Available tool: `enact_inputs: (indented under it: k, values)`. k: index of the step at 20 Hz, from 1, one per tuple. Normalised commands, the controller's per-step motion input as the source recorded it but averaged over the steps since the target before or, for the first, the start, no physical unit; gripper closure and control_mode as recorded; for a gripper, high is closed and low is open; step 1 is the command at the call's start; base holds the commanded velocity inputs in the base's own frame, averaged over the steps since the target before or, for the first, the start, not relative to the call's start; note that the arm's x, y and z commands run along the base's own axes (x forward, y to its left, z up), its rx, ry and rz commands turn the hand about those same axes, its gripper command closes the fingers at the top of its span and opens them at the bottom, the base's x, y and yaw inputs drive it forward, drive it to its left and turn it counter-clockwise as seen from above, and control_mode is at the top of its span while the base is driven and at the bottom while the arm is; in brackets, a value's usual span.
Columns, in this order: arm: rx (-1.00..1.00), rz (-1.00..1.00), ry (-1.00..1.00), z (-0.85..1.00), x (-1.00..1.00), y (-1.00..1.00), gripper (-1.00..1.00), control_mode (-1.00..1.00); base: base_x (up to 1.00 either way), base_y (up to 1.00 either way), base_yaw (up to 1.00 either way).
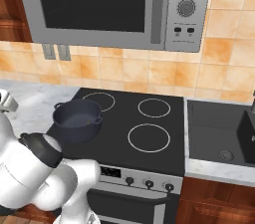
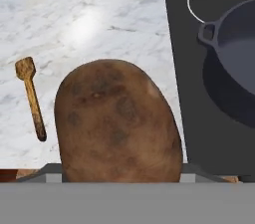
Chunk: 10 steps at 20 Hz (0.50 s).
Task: Put the potato and lemon wedge in the pot. Retrieve the spatula and lightly stir the vegetables in the pot.
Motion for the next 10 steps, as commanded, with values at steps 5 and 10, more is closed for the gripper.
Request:
enact_inputs:
  k: [5,10]
  values:
    - [0.02,0.0,0.23,0.44,0.34,-0.92,1.0,-1.0,0.0,0.0,0.0]
    - [0.01,0.0,0.32,0.4,0.62,-0.99,1.0,-1.0,0.0,0.0,0.0]
